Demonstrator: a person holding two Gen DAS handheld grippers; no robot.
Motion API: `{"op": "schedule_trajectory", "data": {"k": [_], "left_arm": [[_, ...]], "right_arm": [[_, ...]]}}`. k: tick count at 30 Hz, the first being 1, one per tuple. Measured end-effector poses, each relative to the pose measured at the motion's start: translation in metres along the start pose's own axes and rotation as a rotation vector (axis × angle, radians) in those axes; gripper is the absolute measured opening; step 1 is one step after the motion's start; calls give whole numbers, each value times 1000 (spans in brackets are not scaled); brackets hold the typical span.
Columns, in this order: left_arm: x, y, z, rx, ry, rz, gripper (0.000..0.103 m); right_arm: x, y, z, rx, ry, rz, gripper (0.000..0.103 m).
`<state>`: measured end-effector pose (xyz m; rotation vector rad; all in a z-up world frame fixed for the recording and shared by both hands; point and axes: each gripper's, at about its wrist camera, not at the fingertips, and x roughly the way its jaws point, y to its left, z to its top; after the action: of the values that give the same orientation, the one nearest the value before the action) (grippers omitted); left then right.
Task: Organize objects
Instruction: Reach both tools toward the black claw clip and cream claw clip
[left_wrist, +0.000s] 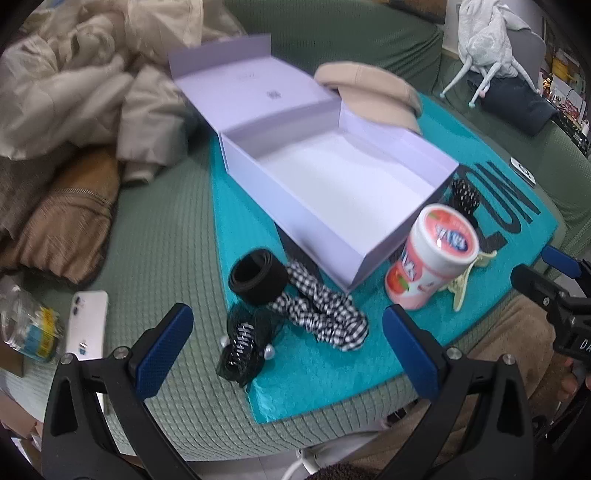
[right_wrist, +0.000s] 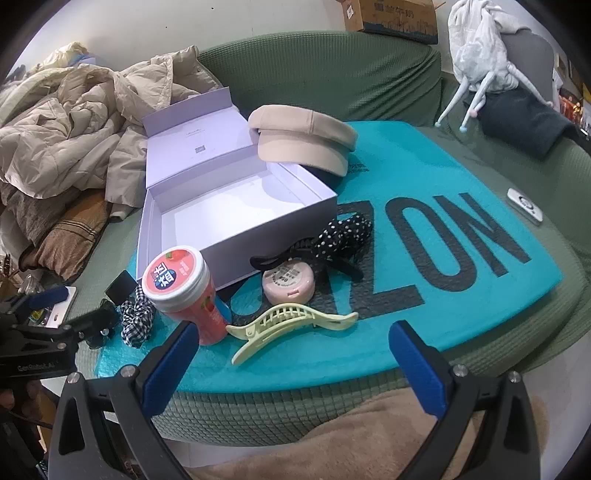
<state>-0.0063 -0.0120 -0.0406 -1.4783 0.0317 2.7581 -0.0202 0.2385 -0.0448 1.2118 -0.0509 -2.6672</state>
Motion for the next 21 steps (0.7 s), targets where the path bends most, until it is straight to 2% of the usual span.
{"op": "schedule_trajectory", "data": {"k": [11,15,21], "left_arm": [[15,17,-13,-48,40,30,103],[18,20,-17,-18,44,70,103],[31,28,-21,-42,70,46,103]], "right_arm": [[26,-4,-8,1,35,39,103],[32,-6,-9,-5,34,45,103],[41,-7,-11,-12,31,96,103]]}}
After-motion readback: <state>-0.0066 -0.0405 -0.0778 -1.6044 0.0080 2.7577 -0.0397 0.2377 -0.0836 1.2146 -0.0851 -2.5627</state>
